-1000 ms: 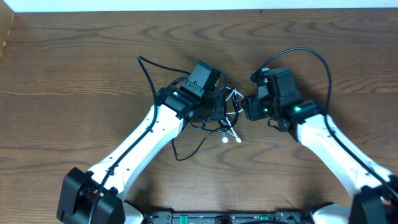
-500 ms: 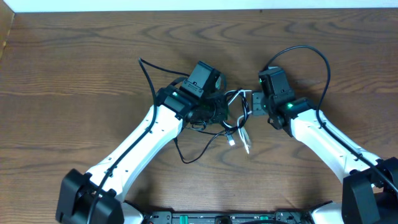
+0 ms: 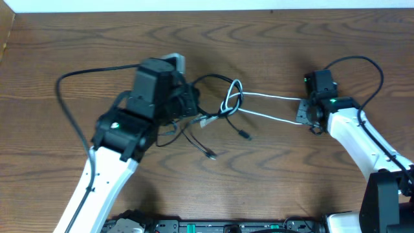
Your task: Untangle cables
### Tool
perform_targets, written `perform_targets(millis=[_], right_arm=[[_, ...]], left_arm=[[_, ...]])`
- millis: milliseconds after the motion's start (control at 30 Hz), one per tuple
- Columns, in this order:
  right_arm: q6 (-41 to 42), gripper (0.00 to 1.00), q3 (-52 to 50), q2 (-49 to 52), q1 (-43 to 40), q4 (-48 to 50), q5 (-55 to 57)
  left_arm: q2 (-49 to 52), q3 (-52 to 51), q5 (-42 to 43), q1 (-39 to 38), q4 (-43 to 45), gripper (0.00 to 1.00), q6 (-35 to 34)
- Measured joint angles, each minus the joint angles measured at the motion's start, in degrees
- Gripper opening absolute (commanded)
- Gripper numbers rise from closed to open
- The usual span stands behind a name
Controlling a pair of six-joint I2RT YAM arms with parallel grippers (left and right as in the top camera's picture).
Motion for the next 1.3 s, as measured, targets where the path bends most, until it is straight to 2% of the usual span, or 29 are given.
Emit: perform_targets(millis=[433,633,700,767,933,1067,1133,1300], right_arm=[[0.4,0.34,0.1,0.0,-13.2,-5.9,-3.7],[-0.9,0.33,0.1,0.0,-20.4,-6.4,-13.7],[-2.8,0.38,0.1,0.0,-22.3,-6.4,-18.3],[-8.1,0.42,0.1,0.0,-23.7,-6.0,-25.6],[-20.7,0.59,1.8,-1.5,-22.9,-5.9,-44.1],[-25.6,0.63,4.2,-7.2,-18.3,-2.6,-56.9],[-24.7,0.64,5.3,-10.2,-15.6,0.3,-59.6],[-14.0,0.65,6.2,-13.3,-10.3,4.6,-57.5]], left_arm=[[-0.6,0.0,-1.0,6.6,-1.5,0.07,5.4],[-0.6,0.0,-0.5,6.8,-1.6,0.08,6.9],[-0.6,0.0,-0.6,6.8,-1.8,0.07,7.1],[-0.6,0.0,-0.3,7.3,-1.8,0.07,7.5],[0.3,0.0,2.9,7.4,-1.7,0.08,8.7],[4.4,0.0,9.0,4.6,0.0,0.07,10.0],[6.8,0.0,12.1,2.7,1.7,0.07,11.1],[9.8,0.0,18.3,-0.5,7.2,0.07,12.7]])
